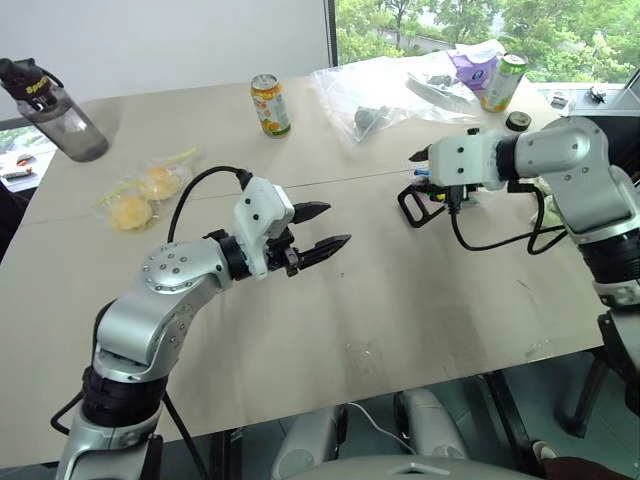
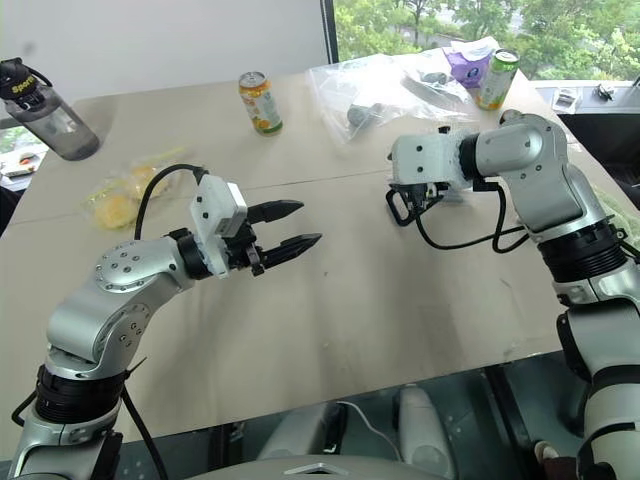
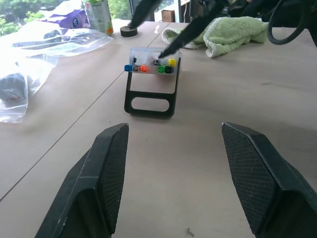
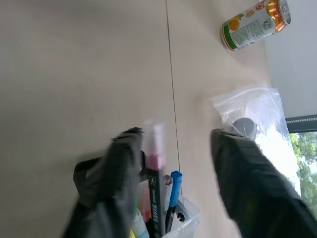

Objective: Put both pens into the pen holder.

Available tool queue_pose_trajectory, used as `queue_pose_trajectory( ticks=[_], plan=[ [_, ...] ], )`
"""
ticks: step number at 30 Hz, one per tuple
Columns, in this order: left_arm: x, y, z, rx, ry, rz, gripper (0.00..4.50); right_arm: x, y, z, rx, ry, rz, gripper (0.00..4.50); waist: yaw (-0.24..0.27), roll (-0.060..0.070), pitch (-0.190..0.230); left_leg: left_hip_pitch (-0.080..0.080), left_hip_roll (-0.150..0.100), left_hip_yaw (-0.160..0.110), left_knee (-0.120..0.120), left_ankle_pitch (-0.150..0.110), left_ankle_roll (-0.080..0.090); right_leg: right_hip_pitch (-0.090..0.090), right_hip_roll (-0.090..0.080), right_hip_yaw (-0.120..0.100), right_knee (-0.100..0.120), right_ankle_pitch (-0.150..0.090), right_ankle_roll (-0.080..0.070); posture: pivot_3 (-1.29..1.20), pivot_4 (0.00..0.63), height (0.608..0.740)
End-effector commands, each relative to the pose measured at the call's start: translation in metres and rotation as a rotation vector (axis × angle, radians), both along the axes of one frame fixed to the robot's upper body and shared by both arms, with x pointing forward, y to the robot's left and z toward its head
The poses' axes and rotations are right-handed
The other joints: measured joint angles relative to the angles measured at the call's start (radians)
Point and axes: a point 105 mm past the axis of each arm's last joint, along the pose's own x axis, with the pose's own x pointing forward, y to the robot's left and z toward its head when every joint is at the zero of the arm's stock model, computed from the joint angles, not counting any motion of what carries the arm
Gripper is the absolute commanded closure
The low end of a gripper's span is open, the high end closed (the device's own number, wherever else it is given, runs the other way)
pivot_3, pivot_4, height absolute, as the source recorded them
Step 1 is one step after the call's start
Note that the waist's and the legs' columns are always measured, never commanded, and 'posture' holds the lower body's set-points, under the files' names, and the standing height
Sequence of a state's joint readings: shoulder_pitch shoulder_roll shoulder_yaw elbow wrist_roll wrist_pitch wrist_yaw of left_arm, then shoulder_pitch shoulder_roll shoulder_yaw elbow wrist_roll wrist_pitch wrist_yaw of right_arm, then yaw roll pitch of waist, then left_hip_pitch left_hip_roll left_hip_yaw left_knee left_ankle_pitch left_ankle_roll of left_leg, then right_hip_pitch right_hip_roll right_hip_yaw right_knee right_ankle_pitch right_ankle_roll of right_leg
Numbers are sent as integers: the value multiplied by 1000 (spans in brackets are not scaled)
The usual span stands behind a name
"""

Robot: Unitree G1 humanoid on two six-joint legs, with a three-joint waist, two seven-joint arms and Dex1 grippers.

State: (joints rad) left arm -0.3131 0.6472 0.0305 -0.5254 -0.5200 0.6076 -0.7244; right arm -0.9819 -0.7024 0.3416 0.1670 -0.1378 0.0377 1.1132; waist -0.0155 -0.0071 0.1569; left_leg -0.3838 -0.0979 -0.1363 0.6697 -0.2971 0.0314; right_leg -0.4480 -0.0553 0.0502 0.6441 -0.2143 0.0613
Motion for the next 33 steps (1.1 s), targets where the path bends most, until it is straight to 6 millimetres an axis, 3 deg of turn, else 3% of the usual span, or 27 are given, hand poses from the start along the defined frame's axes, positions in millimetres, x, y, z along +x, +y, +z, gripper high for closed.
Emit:
queue_pose_trajectory(
  ticks=[1, 2, 7, 11, 15, 21, 24, 29, 33],
  plan=[
    [-2, -1, 9, -14, -38, -11, 1444, 2, 0, 22, 33, -89, -8, 362, 1, 0, 0, 0, 0, 0, 0, 0, 0, 0, 0, 0, 0, 0, 0, 0, 150, 739],
    [-2, 0, 9, -14, -38, -10, 1444, 3, 0, 22, 39, -91, -12, 87, 1, 0, 0, 0, 0, 0, 0, 0, 0, 0, 0, 0, 0, 0, 0, 0, 150, 739],
    [-3, 2, 7, -14, -32, -1, 1444, -2, 2, 25, 119, -39, -8, 87, 0, 0, 0, 0, 0, 0, 0, 0, 0, 0, 0, 0, 0, 0, 0, 0, 150, 739],
    [-4, 10, 1, -20, -16, 40, 1444, -21, 6, 26, 326, 137, 32, 87, 0, 0, 0, 0, 0, 0, 0, 0, 0, 0, 0, 0, 1, 0, 0, 0, 150, 739],
    [-7, 27, -12, -29, 4, 127, 1444, -42, -3, 13, 533, 298, 90, 87, 2, 0, 0, 0, 0, -1, 0, 0, 0, 0, 0, 0, 0, 0, 0, 0, 150, 739],
    [-26, 59, -45, -43, 57, 292, 1444, -64, -41, -41, 776, 537, -54, 87, 7, 0, -1, 0, 0, 0, 1, 0, 0, 1, 0, 0, 1, 0, 0, 0, 150, 739],
    [-37, 74, -66, -20, 75, 377, 1444, -80, -54, -75, 796, 609, -120, 87, 8, 0, -1, 1, 0, 1, 1, 0, 0, 1, 0, 1, 2, 0, 0, 0, 150, 739],
    [-56, 99, -105, 24, 152, 509, 1444, -96, -70, -113, 838, 662, -181, 87, 5, 1, -2, 5, 0, 3, 1, 0, 0, 3, 0, 3, 5, 0, -1, 0, 150, 739],
    [-62, 101, -115, 22, 170, 513, 1444, -100, -77, -130, 793, 662, -200, 87, 7, 1, -2, 13, 1, 3, 1, 0, 0, 12, 0, 2, 5, 1, -1, 0, 150, 739]
  ],
)
